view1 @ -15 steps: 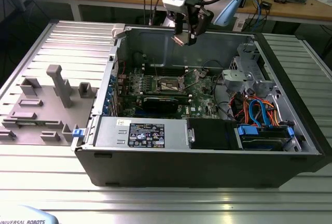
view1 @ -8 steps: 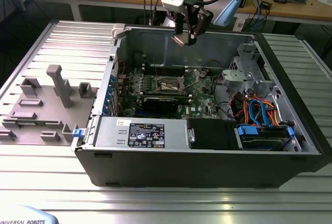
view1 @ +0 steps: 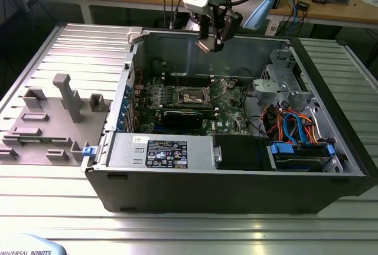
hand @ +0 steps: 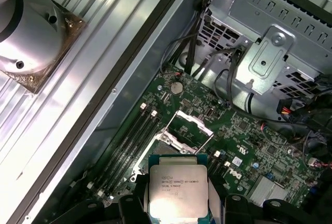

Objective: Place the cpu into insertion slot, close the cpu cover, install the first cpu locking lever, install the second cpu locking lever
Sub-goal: 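Place the cpu into insertion slot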

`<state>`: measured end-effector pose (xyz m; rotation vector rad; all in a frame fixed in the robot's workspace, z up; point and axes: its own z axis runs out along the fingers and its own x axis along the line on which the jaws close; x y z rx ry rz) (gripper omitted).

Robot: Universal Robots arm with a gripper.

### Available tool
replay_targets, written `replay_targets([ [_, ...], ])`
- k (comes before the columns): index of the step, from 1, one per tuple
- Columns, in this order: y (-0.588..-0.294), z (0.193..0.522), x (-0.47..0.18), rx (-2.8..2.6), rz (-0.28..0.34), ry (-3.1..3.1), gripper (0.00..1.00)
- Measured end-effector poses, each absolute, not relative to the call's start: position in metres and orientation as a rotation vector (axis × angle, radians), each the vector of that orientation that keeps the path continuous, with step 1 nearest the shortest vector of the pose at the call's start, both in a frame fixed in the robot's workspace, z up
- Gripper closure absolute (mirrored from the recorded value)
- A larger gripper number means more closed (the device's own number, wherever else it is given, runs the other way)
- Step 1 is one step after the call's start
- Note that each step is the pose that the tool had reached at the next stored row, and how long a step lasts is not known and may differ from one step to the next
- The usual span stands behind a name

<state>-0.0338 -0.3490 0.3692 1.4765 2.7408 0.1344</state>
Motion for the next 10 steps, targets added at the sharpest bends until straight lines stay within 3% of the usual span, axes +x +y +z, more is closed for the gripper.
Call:
replay_targets([
  [10,-0.349,0.3692,-0.0338,1.488,0.134,2.734,0.46],
])
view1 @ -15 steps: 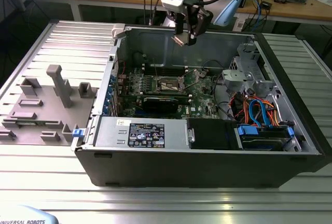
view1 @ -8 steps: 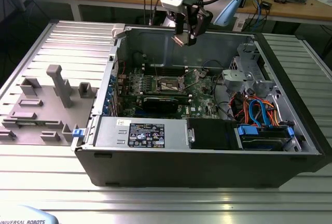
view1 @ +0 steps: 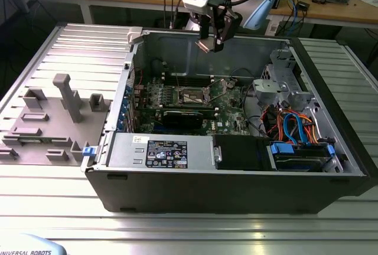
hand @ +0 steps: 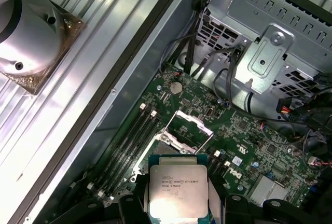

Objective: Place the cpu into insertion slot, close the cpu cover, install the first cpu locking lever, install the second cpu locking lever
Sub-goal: 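Place the cpu into insertion slot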

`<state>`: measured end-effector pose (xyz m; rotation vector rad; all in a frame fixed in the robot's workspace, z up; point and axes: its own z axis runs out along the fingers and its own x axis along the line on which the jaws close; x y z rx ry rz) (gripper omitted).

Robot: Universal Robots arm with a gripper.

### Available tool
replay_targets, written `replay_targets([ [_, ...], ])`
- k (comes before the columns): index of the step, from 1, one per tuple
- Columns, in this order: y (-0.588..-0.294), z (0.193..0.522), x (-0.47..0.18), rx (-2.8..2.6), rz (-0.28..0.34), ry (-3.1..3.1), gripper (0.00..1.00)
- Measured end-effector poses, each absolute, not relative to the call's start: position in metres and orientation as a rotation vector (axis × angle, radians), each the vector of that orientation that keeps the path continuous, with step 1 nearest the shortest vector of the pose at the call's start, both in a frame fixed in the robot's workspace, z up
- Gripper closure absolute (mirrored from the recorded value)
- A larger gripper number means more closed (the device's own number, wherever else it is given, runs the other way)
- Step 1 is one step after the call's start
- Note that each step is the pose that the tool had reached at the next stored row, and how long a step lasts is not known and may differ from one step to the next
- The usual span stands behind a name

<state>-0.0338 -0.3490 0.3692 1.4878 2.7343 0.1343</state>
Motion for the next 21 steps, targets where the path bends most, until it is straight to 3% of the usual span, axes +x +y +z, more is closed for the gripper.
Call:
replay_targets([
  [21,-0.349,0.3692,-0.0338,1.526,0.134,2.712,0.46],
])
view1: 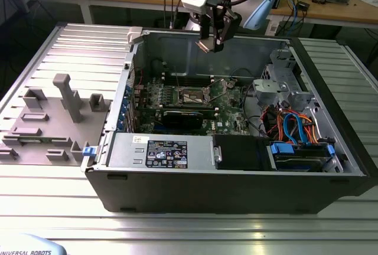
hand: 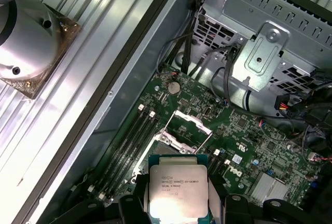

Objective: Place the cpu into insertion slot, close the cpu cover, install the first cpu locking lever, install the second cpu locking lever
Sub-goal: 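Place the cpu into insertion slot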

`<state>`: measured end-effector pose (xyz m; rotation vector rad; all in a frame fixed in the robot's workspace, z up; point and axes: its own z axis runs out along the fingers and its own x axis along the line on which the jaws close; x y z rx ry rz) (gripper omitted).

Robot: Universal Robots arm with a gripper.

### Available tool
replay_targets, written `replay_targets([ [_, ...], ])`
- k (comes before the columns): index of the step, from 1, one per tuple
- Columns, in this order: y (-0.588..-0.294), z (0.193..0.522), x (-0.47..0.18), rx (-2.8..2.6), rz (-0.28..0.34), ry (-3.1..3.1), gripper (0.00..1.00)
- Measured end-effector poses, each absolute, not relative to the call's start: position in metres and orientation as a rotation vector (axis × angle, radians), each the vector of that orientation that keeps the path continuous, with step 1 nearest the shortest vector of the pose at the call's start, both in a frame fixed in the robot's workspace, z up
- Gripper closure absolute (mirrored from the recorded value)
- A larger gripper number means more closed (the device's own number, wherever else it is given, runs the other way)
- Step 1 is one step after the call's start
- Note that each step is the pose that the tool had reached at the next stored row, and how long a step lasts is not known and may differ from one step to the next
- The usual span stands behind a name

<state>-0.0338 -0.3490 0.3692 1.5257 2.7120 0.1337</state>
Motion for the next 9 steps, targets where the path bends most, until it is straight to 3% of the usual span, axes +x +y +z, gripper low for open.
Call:
replay_targets([
  [9,-0.349,0.3692,-0.0338,1.558,0.133,2.692,0.46],
])
